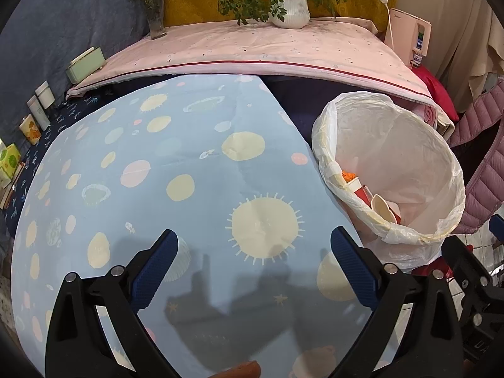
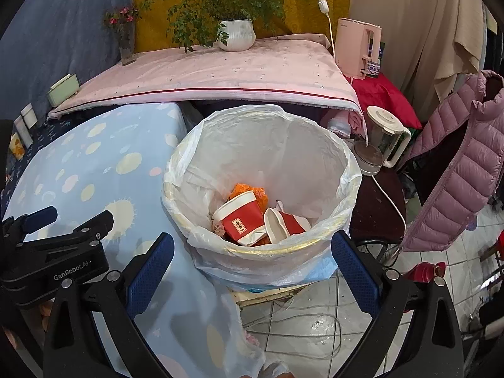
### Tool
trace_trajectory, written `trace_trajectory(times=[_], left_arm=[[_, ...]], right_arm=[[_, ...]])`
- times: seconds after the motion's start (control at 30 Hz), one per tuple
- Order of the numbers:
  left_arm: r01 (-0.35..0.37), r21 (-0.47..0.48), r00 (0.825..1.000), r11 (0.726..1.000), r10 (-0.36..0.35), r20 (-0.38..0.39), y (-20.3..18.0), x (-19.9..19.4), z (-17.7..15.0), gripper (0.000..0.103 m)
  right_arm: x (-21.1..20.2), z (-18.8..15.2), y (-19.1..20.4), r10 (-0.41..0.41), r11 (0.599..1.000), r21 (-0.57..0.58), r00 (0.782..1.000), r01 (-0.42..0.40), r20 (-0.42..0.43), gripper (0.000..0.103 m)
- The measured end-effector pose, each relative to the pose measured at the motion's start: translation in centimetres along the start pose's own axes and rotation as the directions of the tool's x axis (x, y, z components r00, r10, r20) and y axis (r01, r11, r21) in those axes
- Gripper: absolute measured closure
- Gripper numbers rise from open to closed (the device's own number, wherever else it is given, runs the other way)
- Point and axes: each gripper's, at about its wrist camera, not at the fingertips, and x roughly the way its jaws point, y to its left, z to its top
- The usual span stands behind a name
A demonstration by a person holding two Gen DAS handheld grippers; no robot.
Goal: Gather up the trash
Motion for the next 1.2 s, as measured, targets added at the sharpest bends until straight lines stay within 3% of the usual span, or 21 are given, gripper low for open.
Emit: trace_trajectory(times=[1.2], left_arm=[[-0.027,0.007,1.0,1.0,0.027,-0.001,-0.3,-0.3,-1.2,0.01]], right_arm=[[0.1,-1.1,0.2,-0.027,0.999,-0.023,0.999,0.027,-0.022,0.007]])
